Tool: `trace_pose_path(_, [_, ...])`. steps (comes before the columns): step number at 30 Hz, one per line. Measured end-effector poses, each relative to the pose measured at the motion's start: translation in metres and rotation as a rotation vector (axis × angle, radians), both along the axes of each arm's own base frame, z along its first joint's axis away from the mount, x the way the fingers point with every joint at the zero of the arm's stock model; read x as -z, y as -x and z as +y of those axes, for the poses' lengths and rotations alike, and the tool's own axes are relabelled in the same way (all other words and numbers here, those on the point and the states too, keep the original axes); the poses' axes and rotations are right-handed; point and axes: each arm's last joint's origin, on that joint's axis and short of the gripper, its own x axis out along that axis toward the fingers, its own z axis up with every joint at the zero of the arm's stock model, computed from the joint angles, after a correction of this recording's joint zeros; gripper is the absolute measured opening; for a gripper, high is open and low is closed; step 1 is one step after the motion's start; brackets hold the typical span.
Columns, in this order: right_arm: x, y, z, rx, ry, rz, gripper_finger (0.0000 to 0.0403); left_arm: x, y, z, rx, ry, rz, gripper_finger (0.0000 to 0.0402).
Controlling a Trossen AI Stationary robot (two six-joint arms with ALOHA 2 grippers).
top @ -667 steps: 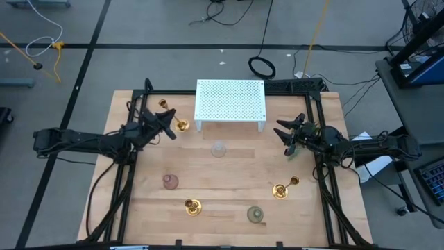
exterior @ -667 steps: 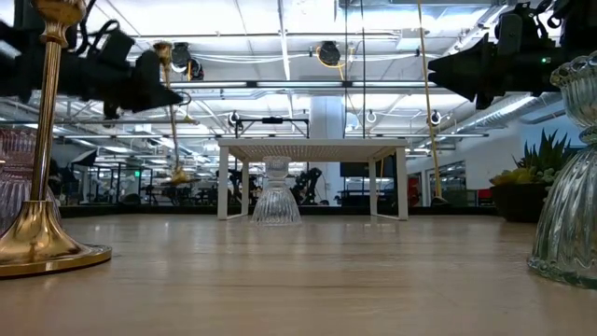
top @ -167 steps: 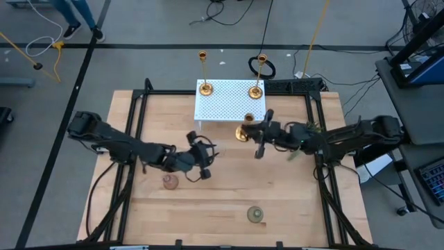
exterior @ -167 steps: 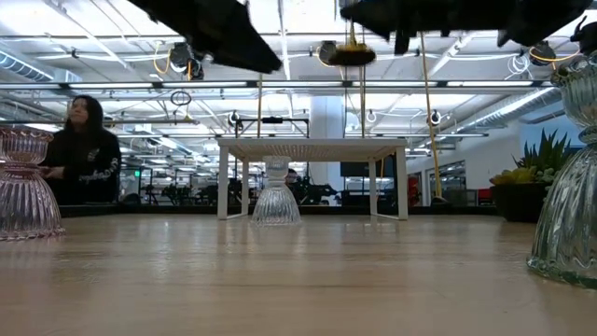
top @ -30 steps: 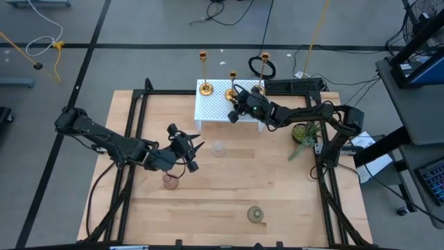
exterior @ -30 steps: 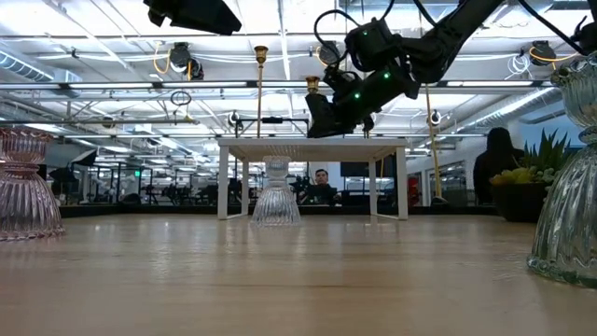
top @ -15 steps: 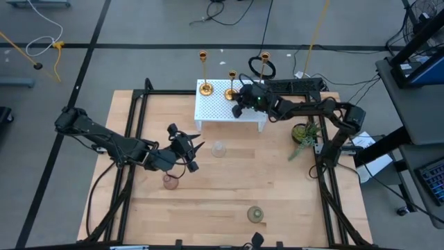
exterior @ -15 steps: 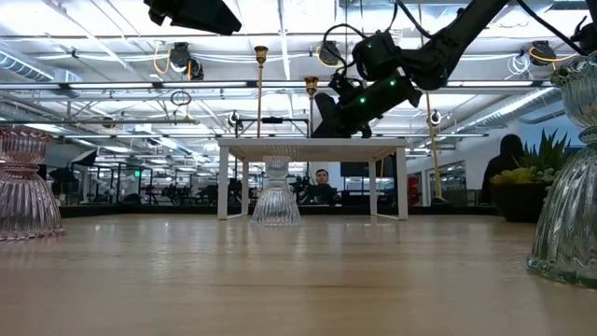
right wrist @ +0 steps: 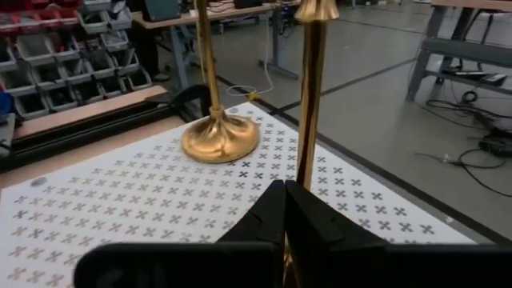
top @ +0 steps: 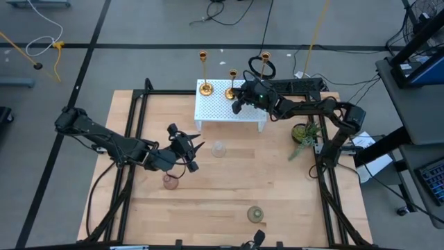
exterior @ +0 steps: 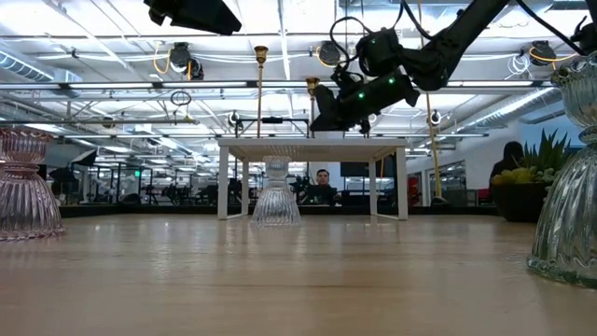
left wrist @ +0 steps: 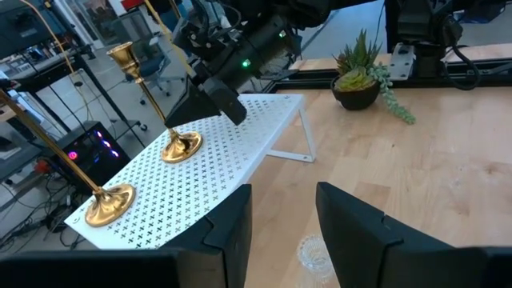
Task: Pick & Place candle stick holders
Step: Put the gold candle holder on the shelf aligned with the other gold candle holders, then put the transparent glass candle holder on the shelf
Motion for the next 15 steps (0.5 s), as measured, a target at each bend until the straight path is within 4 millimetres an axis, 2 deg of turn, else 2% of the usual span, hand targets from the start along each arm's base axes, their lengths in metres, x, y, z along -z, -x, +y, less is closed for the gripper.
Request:
trace_pose_path(6, [0.001, 0.001, -0.001, 0.030, 0.011, 0.023, 0.0000, 0.000, 0.000, 0.000, 0.000, 0.000, 0.000, 0.0147])
trace_pose_path(15, [0.006, -0.010, 0.022, -0.160, -0.008, 0.066, 0.0000, 0.003, 0.000, -0.001, 0.056, 0.032, 0.028, 0.0147])
